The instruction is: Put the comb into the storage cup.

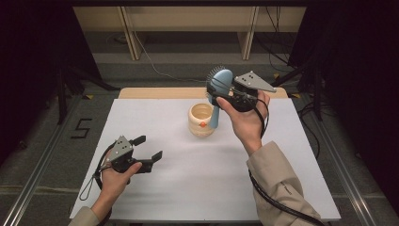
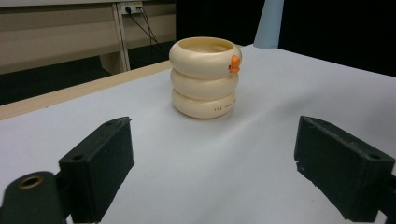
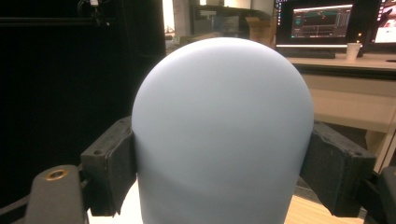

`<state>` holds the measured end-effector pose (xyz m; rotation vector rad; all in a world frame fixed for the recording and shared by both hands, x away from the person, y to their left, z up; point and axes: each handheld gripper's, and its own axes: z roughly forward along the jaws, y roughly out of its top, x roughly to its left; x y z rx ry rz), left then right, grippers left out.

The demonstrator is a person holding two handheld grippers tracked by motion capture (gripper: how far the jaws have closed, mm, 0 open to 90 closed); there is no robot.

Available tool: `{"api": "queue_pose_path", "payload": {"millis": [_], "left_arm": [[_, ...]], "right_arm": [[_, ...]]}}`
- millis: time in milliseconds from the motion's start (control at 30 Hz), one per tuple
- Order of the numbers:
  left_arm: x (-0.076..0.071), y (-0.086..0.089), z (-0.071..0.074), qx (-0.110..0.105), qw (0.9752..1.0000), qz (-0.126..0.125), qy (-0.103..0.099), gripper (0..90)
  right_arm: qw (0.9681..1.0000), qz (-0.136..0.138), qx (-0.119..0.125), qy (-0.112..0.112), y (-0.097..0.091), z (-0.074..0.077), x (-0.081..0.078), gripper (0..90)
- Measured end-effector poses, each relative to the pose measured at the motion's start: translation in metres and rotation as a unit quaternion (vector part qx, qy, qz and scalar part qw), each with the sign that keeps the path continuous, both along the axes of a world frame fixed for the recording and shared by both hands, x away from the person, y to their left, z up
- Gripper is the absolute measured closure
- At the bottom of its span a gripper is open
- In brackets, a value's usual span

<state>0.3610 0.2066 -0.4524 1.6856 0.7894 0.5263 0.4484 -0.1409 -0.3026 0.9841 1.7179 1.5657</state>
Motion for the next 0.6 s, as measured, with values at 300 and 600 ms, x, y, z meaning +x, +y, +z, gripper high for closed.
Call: {"api": "queue_pose_path", "payload": {"millis": [300, 600], "left_arm": [[0.0001, 0.0002, -0.0001, 0.0, 1.0, 0.0, 0.0, 11.4], [0.0003, 0.0006, 0.0001, -0.001, 1.0, 0.0, 0.0, 11.4]], "right_arm": [[1.0, -0.003, 0.0, -0.004, 0.0004, 0.0038, 0.0031, 20.2], [0.9999, -0.006, 0.001, -0.01, 0.0006, 0.0075, 0.006, 20.2]]}}
